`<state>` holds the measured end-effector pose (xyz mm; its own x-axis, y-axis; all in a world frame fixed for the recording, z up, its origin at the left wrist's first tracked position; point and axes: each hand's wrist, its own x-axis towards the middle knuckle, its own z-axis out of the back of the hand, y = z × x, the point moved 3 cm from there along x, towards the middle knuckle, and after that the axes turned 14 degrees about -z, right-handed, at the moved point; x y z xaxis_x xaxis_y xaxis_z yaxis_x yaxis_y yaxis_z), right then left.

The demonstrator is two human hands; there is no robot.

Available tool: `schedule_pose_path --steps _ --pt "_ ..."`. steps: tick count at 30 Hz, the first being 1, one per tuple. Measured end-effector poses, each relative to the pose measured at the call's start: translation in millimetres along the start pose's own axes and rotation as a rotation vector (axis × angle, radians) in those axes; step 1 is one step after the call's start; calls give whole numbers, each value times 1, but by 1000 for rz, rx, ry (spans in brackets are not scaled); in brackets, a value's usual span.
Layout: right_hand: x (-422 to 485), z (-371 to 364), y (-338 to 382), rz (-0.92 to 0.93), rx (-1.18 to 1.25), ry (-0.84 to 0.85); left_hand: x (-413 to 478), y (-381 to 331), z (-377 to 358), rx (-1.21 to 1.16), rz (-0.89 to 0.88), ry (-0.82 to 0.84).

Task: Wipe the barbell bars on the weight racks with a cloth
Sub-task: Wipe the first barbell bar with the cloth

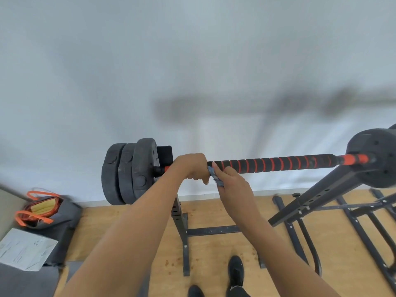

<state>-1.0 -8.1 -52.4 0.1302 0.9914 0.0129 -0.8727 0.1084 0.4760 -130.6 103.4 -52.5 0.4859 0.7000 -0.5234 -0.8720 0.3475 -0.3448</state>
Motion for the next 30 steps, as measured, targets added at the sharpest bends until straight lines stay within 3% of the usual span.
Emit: schedule_pose_path --steps 4,8,11,16,22,24,26,30 --pt "-16 14 -11 24 149 -14 3 4 0 -53 -9 -19" --pt "8 46 -2 45 212 -112 -16 -3 -12 180 -25 -446" --pt "41 44 19 13 20 -87 -27 -13 -28 337 -36 -629" --pt "33 17 28 -4 -191 0 -21 -15 -13 352 6 -480" --pt "15 20 21 27 -233 42 -9 -8 1 34 15 -57" --pt "6 22 19 49 -235 46 -4 -7 4 -66 -5 -1" --pt "3 29 13 60 -181 46 -7 -7 0 -23 -10 -94" --pt "29 47 21 59 -41 -30 -26 -8 -26 339 -7 -496"
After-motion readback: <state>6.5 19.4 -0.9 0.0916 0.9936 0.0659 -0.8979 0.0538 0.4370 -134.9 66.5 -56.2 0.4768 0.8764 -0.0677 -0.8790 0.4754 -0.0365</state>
